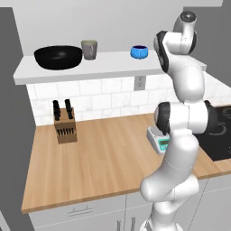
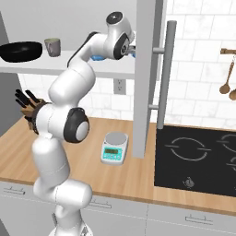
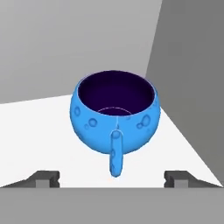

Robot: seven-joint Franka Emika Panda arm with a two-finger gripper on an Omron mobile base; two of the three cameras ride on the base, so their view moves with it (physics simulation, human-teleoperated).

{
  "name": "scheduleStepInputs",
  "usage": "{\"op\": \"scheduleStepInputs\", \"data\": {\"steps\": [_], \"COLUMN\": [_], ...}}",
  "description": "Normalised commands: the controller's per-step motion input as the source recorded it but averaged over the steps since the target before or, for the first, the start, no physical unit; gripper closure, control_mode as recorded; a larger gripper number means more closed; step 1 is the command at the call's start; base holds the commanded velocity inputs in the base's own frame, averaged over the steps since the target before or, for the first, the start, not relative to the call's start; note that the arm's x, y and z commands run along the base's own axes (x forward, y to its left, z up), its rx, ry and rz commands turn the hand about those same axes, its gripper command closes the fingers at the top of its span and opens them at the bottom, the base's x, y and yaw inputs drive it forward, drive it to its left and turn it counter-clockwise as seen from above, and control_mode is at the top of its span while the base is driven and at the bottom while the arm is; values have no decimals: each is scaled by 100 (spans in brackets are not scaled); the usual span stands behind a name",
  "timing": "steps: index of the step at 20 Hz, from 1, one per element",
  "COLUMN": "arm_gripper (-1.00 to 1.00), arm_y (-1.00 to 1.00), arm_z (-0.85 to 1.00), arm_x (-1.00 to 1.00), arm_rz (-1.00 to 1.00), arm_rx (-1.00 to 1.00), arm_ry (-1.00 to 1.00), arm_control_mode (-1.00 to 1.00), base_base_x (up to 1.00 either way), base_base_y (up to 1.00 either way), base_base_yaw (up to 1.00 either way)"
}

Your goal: Gather all objects into one cabinet and sort the glasses and bowls to opposite sides.

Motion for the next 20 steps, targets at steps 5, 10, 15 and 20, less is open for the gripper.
{"op": "scheduleStepInputs", "data": {"steps": [5,10,15,20], "arm_gripper": [-100,-100,-100,-100], "arm_y": [49,74,75,64], "arm_z": [0,-13,-1,2], "arm_x": [-72,-84,-61,-18], "arm_rz": [0,0,0,0], "arm_rx": [0,0,0,0], "arm_ry": [-10,-13,-13,-3], "arm_control_mode": [-100,-100,-100,-100], "base_base_x": [0,0,0,0], "base_base_y": [0,0,0,0], "base_base_yaw": [0,0,0,0]}}
